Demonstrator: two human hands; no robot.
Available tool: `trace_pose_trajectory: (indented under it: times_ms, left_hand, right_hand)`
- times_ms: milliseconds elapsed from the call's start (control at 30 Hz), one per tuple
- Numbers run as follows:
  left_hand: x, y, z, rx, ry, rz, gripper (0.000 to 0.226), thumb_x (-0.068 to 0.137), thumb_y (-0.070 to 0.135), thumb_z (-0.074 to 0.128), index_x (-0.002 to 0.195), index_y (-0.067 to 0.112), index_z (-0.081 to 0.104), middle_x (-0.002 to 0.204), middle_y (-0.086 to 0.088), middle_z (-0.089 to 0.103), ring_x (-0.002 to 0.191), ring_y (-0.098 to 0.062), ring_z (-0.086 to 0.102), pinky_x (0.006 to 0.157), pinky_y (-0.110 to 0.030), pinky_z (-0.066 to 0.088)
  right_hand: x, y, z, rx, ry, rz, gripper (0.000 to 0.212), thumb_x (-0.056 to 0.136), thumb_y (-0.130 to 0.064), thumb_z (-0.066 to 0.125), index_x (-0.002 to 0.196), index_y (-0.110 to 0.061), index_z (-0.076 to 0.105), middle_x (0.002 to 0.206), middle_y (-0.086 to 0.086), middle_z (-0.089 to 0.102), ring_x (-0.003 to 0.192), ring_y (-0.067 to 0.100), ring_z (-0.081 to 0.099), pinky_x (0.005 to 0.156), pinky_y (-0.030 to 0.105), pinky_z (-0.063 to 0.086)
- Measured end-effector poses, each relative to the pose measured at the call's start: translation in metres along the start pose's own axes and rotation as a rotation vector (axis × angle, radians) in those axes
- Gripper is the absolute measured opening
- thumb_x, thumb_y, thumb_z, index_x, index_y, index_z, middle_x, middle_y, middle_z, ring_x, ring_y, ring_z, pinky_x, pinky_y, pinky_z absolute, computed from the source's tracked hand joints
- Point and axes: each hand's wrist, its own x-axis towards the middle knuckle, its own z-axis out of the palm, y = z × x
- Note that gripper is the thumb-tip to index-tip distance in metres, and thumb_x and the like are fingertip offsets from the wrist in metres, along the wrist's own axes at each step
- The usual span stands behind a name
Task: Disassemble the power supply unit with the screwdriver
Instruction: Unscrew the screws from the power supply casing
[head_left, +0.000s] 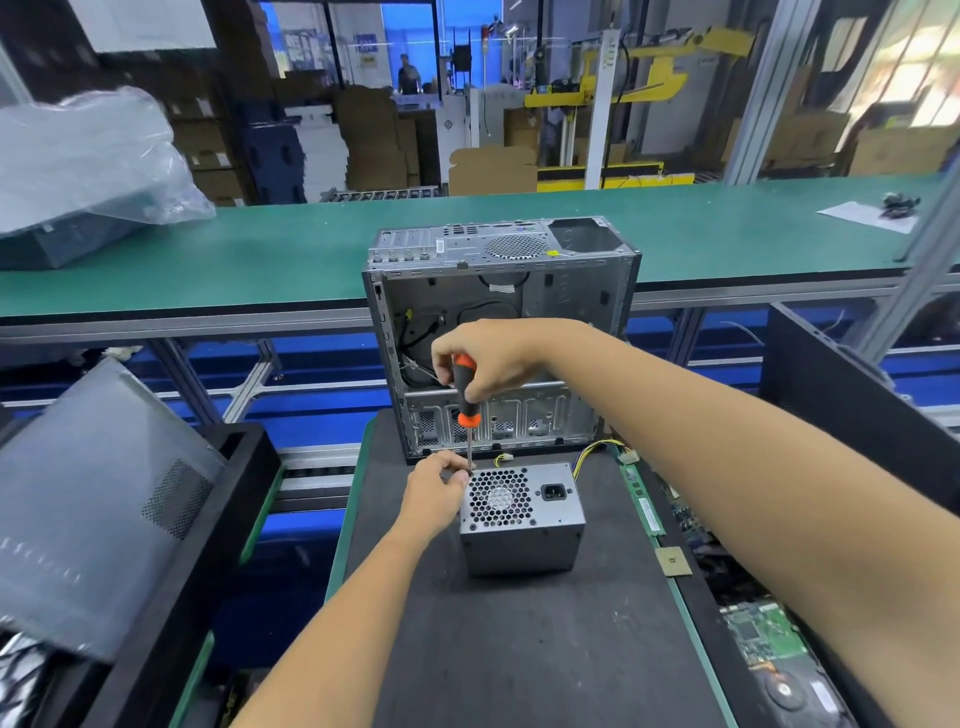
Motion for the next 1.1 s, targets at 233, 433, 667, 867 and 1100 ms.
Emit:
trace_pose_trajectory:
  times_ms: [233, 433, 667, 867, 1100]
  left_hand:
    - [0.0, -0.001, 0.001, 0.005, 0.009, 0.009, 0.024, 0.092, 0.011, 0.053, 0.083, 0.03, 0.063, 0.078, 0.005, 0.059, 0.055, -0.008, 0.047, 0.051, -0.02, 0.04]
    - [-0.004, 0.0, 0.0, 0.01, 0.015, 0.048, 0.022, 0.093, 0.008, 0.053, 0.091, 0.028, 0.06, 0.088, 0.006, 0.061, 0.068, -0.007, 0.052, 0.061, -0.019, 0.042]
    - [-0.007, 0.003, -0.001, 0.075, -0.004, 0.099, 0.023, 0.092, 0.005, 0.05, 0.082, 0.026, 0.054, 0.083, 0.007, 0.059, 0.071, -0.007, 0.05, 0.061, -0.02, 0.041]
    - [-0.01, 0.006, -0.001, 0.109, -0.019, 0.123, 0.027, 0.093, 0.006, 0.048, 0.08, 0.029, 0.053, 0.08, 0.007, 0.056, 0.066, -0.007, 0.047, 0.057, -0.017, 0.038]
    - [-0.011, 0.006, 0.001, 0.098, -0.011, 0.127, 0.022, 0.094, 0.005, 0.048, 0.086, 0.024, 0.056, 0.085, 0.007, 0.058, 0.071, -0.007, 0.051, 0.057, -0.017, 0.038]
  right_hand:
    - [0.007, -0.004, 0.005, -0.329, 0.095, 0.214, 0.051, 0.101, -0.045, 0.036, 0.07, -0.007, 0.051, 0.067, 0.009, 0.055, 0.051, 0.024, 0.058, 0.049, 0.029, 0.037]
    - [0.007, -0.003, 0.001, -0.146, 0.007, -0.02, 0.018, 0.091, -0.021, 0.063, 0.105, -0.013, 0.057, 0.088, -0.004, 0.059, 0.075, 0.013, 0.058, 0.06, 0.025, 0.039]
    - [0.007, -0.003, 0.006, -0.077, 0.057, 0.064, 0.018, 0.088, -0.031, 0.061, 0.087, -0.014, 0.055, 0.08, -0.001, 0.062, 0.066, 0.019, 0.067, 0.061, 0.033, 0.05]
    - [0.009, -0.003, 0.007, -0.19, 0.065, 0.074, 0.025, 0.099, -0.029, 0.045, 0.092, -0.007, 0.053, 0.083, 0.006, 0.064, 0.063, 0.022, 0.067, 0.06, 0.03, 0.048]
    - [-0.006, -0.004, 0.005, -0.081, 0.008, 0.034, 0.013, 0.082, -0.013, 0.062, 0.093, -0.015, 0.055, 0.094, 0.005, 0.063, 0.079, 0.022, 0.06, 0.064, 0.032, 0.048]
